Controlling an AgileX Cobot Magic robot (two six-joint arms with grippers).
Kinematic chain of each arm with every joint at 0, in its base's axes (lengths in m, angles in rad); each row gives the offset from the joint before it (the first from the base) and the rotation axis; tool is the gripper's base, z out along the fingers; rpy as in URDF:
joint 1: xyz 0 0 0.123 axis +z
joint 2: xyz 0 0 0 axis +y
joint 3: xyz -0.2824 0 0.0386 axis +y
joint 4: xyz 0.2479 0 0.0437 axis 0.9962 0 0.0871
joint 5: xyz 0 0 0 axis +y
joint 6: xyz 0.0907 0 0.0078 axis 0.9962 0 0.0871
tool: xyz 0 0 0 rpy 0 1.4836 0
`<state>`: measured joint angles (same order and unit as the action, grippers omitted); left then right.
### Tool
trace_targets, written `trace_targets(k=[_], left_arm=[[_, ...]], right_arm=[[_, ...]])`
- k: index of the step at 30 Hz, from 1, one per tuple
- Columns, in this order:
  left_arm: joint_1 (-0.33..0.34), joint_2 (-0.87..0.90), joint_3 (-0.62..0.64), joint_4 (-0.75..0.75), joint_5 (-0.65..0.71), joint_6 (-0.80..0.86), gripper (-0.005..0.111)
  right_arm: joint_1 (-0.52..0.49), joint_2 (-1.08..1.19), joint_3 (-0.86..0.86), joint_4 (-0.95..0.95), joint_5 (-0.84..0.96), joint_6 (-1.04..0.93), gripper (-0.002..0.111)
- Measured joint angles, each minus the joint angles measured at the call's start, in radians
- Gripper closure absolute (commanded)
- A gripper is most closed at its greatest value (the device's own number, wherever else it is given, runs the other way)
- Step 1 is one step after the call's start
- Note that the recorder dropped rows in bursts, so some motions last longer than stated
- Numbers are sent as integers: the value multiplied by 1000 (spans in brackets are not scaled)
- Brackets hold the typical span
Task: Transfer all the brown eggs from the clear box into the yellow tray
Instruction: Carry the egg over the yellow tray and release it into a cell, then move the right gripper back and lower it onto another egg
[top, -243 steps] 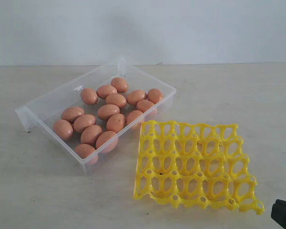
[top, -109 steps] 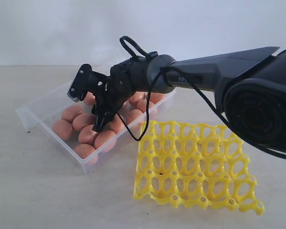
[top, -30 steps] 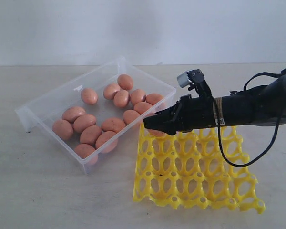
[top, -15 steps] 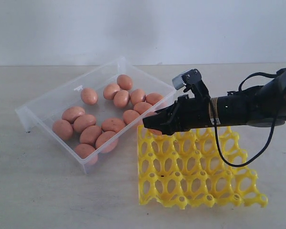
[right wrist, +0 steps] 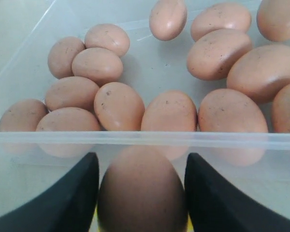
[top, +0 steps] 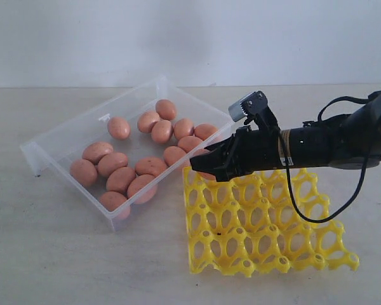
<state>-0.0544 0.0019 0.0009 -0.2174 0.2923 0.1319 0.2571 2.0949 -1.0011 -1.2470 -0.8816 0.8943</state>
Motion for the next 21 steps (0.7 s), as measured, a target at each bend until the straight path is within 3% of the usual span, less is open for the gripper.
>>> trace_targets(k=[15,18,20,21], left_arm=[[0,0,0,0,0,0,111],[0,0,0,0,0,0,111],[0,0,0,0,0,0,111],[0,0,0,0,0,0,111]], right_arm=[[0,-107,0,44,-63,7,59],[2,-173,0,59,-77,42,84],[16,-233,0,57,-78,61,109],[30,-266,0,50,-78,64,108]])
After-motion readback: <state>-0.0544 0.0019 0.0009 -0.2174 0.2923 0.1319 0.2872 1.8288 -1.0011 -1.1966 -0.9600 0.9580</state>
